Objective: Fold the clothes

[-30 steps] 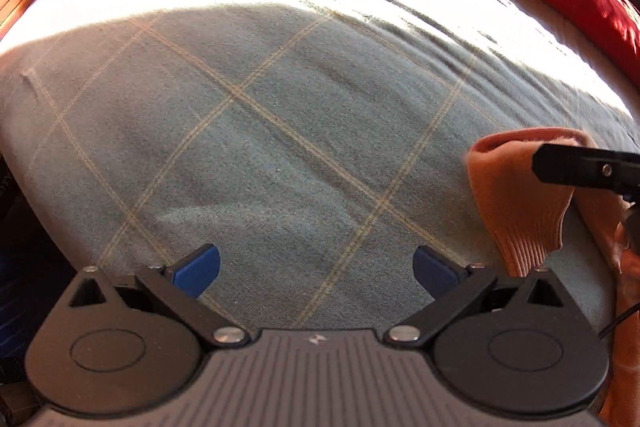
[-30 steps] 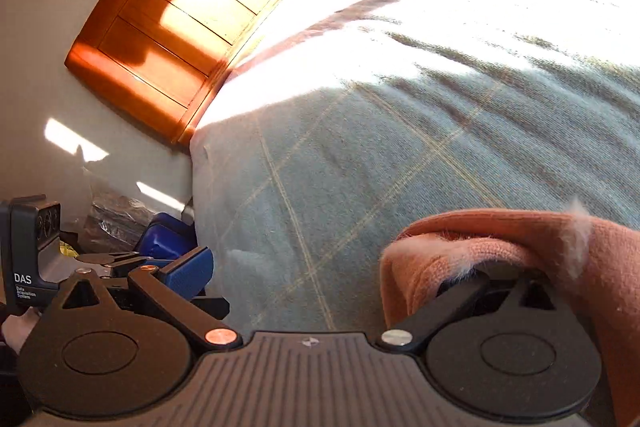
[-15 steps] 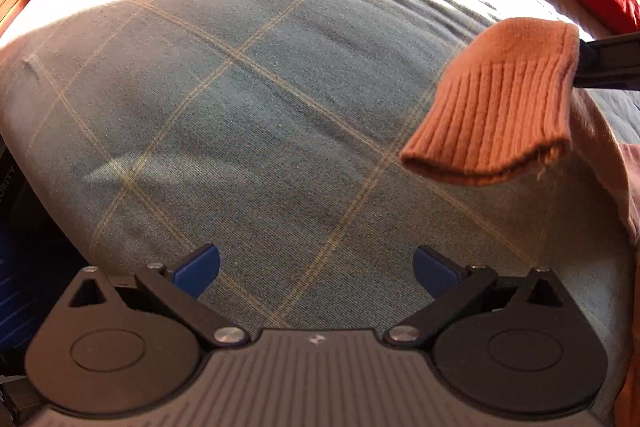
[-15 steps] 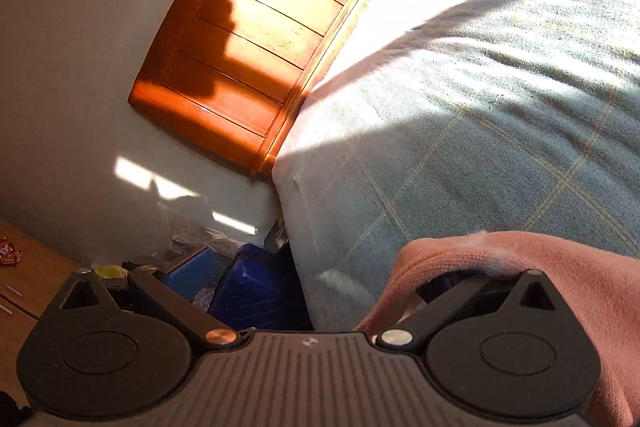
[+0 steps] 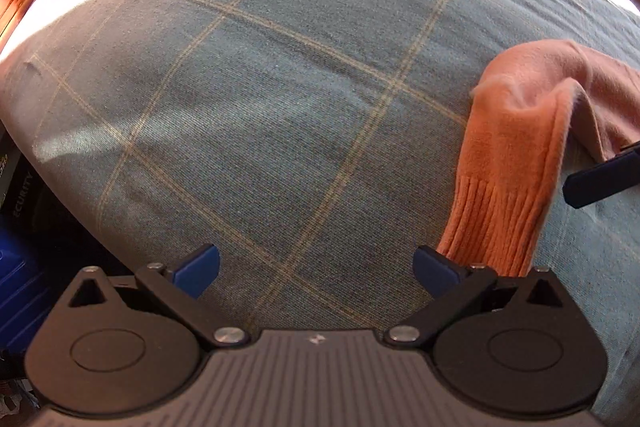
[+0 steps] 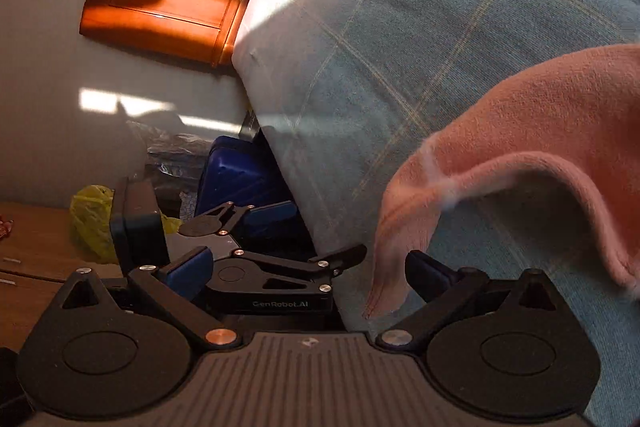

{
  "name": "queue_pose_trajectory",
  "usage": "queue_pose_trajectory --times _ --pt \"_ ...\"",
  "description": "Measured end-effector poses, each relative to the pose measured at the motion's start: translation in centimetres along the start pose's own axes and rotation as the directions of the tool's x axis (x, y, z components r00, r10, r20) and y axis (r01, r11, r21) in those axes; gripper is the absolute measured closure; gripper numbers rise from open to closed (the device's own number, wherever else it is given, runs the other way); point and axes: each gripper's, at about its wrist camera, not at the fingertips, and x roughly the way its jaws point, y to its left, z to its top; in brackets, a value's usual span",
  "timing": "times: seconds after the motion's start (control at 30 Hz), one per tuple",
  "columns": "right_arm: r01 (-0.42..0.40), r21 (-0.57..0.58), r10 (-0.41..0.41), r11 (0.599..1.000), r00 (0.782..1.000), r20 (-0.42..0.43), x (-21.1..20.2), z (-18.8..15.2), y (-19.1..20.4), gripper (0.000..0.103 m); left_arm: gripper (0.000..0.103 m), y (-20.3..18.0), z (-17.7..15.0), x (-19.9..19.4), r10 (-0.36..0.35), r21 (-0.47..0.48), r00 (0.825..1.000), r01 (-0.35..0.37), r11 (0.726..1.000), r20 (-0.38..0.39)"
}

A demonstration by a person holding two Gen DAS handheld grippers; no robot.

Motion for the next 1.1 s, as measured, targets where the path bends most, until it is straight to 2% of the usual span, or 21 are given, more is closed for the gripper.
queue_pose_trajectory --times 0.07,0.13,0.3,0.4,0.47,0.5,0.57,0.63,0.7,0.73,0.8,0.83,0.9,1.03,1.1 --pt "0.095 -0.030 -0.095 0.995 0.995 -0.017 -0.6 -1.7 -0.7 0.000 0.001 -0.3 -0.4 -0.4 0.008 0.004 1.000 -0.008 1.000 0.019" --pt "0.153 -0.033 -0.154 0.988 0.988 -0.018 -1.8 -3.5 -1.8 0.000 0.001 -0.8 -0.6 -1.7 0.003 0.028 0.997 -0.005 1.000 0.073" --pt "0.250 -0.034 -0.250 0.968 0.968 -0.010 -4.9 -6.9 -3.5 0.000 0.001 -2.8 -1.0 -6.2 0.022 0.107 0.977 -0.046 0.993 0.211" --pt "0.262 -0.028 -0.261 0.965 0.965 0.016 -6.2 -7.7 -3.9 0.000 0.000 -3.8 -0.8 -8.0 -0.061 0.125 0.968 0.031 0.992 0.244" --pt "0.263 -0.026 -0.261 0.965 0.964 0.050 -6.8 -8.2 -3.9 0.000 0.000 -5.1 -0.1 -7.3 -0.139 0.157 0.959 0.102 0.982 0.247" --pt "0.263 -0.025 -0.261 0.964 0.963 0.068 -7.1 -8.3 -4.0 0.000 0.000 -6.1 0.3 -6.2 -0.142 0.185 0.956 0.096 0.978 0.257" --pt "0.275 -0.020 -0.272 0.961 0.957 0.103 -7.4 -7.9 -3.6 0.000 0.000 -8.4 1.1 -3.8 -0.084 0.234 0.955 0.017 0.972 0.283" --pt "0.288 -0.014 -0.284 0.958 0.949 0.136 -7.9 -7.7 -3.4 0.000 0.000 -10.6 1.7 -1.1 -0.012 0.283 0.945 -0.086 0.955 0.327" --pt "0.297 -0.008 -0.291 0.955 0.942 0.165 -8.4 -7.5 -3.3 0.000 0.000 -11.9 2.3 1.2 0.092 0.305 0.932 -0.207 0.930 0.352" --pt "0.300 -0.007 -0.294 0.954 0.939 0.176 -8.7 -7.5 -3.3 0.000 0.000 -12.1 2.5 1.8 0.151 0.298 0.914 -0.274 0.914 0.377" --pt "0.318 -0.004 -0.311 0.948 0.930 0.195 -9.3 -7.8 -3.5 0.000 0.000 -11.7 3.0 2.4 0.263 0.254 0.863 -0.396 0.882 0.431" --pt "0.322 -0.001 -0.316 0.947 0.928 0.197 -9.4 -7.9 -3.6 0.000 0.000 -11.1 3.4 2.3 0.301 0.213 0.840 -0.429 0.878 0.450" --pt "0.329 0.006 -0.323 0.944 0.925 0.200 -9.5 -8.0 -3.8 0.000 0.000 -9.4 4.5 1.3 0.335 0.128 0.807 -0.445 0.886 0.487" --pt "0.343 0.019 -0.339 0.939 0.918 0.206 -9.7 -8.3 -4.1 0.000 0.000 -7.1 7.0 -0.2 0.407 0.033 0.722 -0.511 0.859 0.559" --pt "0.349 0.026 -0.347 0.937 0.914 0.209 -9.8 -8.4 -4.3 0.000 0.000 -5.9 8.1 -1.0 0.445 -0.023 0.687 -0.530 0.848 0.574"
